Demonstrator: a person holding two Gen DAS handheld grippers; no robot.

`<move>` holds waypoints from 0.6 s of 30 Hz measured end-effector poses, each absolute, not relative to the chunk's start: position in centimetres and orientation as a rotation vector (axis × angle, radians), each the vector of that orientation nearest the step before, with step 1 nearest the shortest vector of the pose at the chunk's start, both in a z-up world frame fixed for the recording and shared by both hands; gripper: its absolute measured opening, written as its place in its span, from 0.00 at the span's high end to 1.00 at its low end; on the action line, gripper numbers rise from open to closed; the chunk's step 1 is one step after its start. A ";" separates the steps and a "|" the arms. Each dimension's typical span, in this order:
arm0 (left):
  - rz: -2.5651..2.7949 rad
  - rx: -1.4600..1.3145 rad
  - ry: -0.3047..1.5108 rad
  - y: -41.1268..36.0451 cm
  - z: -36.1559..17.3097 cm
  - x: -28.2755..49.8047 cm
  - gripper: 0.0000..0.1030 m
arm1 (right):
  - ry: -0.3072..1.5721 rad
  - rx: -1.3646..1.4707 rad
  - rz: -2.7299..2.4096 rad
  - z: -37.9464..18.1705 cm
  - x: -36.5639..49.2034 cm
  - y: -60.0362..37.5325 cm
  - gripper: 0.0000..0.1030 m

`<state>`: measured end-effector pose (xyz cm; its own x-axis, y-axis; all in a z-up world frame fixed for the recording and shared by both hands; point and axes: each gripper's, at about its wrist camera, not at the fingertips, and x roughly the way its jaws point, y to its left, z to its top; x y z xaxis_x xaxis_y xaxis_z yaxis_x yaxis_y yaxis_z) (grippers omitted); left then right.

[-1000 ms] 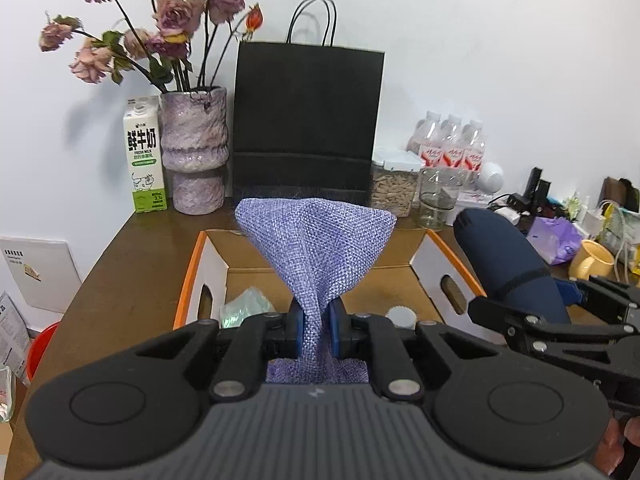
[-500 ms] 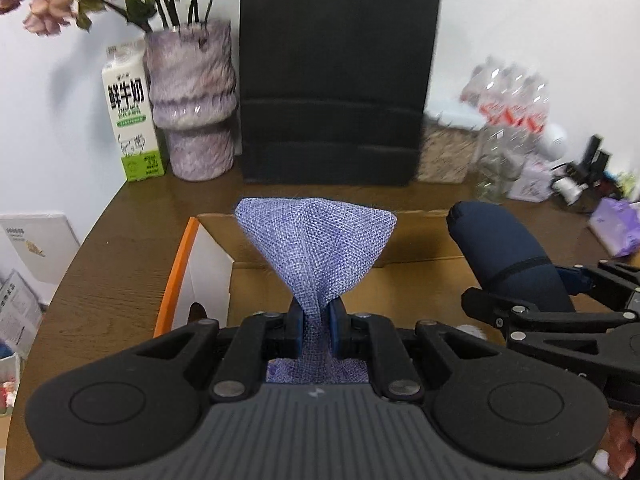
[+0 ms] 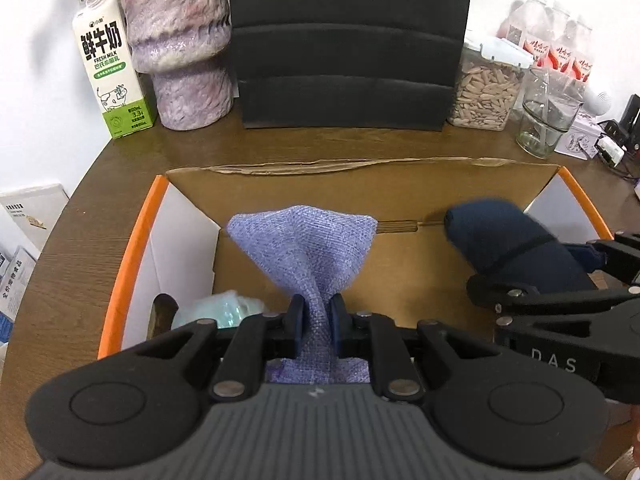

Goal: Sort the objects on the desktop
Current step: 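Carry the purple pouch and navy case with both grippers over the box, then open both grippers to release the pouch and navy case into the box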

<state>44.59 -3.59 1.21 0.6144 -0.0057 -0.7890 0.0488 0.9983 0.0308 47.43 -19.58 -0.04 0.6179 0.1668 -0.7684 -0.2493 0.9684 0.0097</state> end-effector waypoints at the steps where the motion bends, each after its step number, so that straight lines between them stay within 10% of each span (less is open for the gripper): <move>1: -0.030 0.052 0.910 -3.6 1.2 44.7 0.83 | 0.883 -0.099 0.242 -0.1 47.6 -19.6 0.37; 7: -0.023 0.061 0.898 -3.5 1.5 44.6 0.60 | 0.901 -0.098 0.247 -0.1 47.7 -19.5 0.11; 18: -0.051 0.038 0.820 -3.1 3.9 42.6 0.24 | 0.860 -0.073 0.249 2.2 45.5 -20.9 0.08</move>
